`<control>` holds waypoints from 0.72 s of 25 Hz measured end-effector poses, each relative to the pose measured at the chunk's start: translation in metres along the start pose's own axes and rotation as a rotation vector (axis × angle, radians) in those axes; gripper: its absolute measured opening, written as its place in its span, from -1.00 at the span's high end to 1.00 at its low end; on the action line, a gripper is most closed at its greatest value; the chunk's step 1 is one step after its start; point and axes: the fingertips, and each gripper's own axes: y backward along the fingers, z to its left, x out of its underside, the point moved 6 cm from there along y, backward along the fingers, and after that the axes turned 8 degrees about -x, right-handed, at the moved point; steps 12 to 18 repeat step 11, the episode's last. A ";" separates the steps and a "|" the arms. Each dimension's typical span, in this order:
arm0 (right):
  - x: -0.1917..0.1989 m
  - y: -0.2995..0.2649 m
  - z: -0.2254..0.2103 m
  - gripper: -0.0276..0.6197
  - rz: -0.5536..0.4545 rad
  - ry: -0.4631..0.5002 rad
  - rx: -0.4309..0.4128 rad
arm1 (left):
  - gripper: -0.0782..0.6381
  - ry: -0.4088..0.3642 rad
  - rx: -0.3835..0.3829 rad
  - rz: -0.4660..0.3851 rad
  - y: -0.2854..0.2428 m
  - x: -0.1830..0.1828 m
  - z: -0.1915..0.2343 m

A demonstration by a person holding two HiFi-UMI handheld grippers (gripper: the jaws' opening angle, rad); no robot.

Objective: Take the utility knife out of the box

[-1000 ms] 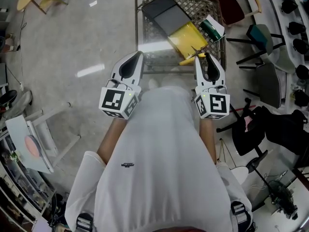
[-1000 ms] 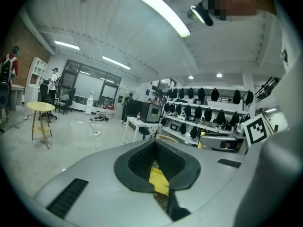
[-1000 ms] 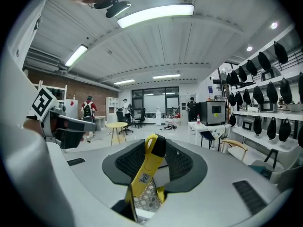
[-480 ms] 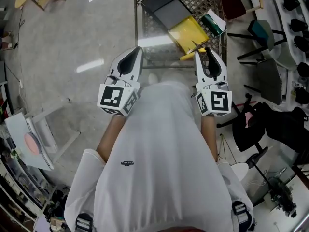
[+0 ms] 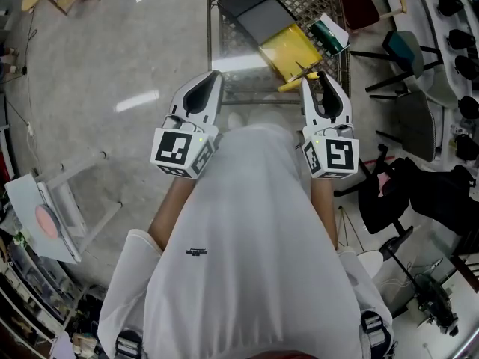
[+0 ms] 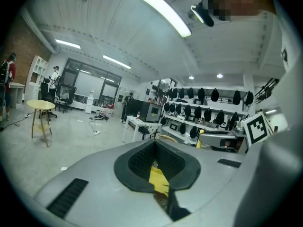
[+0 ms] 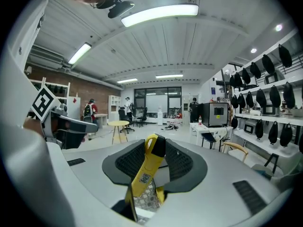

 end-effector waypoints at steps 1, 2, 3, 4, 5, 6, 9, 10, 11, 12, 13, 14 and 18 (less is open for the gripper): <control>0.000 0.001 0.000 0.53 0.000 0.002 0.001 | 0.78 0.001 0.002 0.000 0.000 0.000 -0.001; 0.000 0.001 -0.001 0.53 0.001 0.003 0.002 | 0.78 0.001 0.004 0.001 0.000 0.001 -0.002; 0.001 0.001 -0.001 0.53 0.001 0.003 0.003 | 0.78 0.001 0.005 0.002 -0.001 0.001 -0.003; 0.001 0.002 -0.002 0.53 0.001 0.002 0.004 | 0.78 0.001 0.007 0.003 -0.002 0.001 -0.003; 0.001 0.002 -0.003 0.53 0.001 0.002 0.006 | 0.78 0.000 0.008 0.003 -0.003 0.001 -0.004; 0.001 0.002 -0.004 0.53 0.000 0.002 0.007 | 0.78 0.000 0.008 0.004 -0.003 0.001 -0.004; 0.000 0.002 -0.005 0.53 0.000 0.005 0.011 | 0.78 0.000 0.008 0.004 -0.004 0.001 -0.004; 0.000 0.003 -0.005 0.53 0.001 0.006 0.012 | 0.78 0.000 0.008 0.004 -0.004 0.001 -0.004; 0.000 0.003 -0.005 0.53 0.001 0.008 0.013 | 0.78 0.000 0.009 0.004 -0.004 0.001 -0.004; 0.000 0.003 -0.005 0.53 0.001 0.008 0.013 | 0.78 0.000 0.009 0.004 -0.004 0.001 -0.004; 0.000 0.003 -0.005 0.53 0.001 0.008 0.013 | 0.78 0.000 0.009 0.004 -0.004 0.001 -0.004; 0.000 0.003 -0.005 0.53 0.001 0.008 0.013 | 0.78 0.000 0.009 0.004 -0.004 0.001 -0.004; 0.000 0.003 -0.005 0.53 0.001 0.008 0.013 | 0.78 0.000 0.009 0.004 -0.004 0.001 -0.004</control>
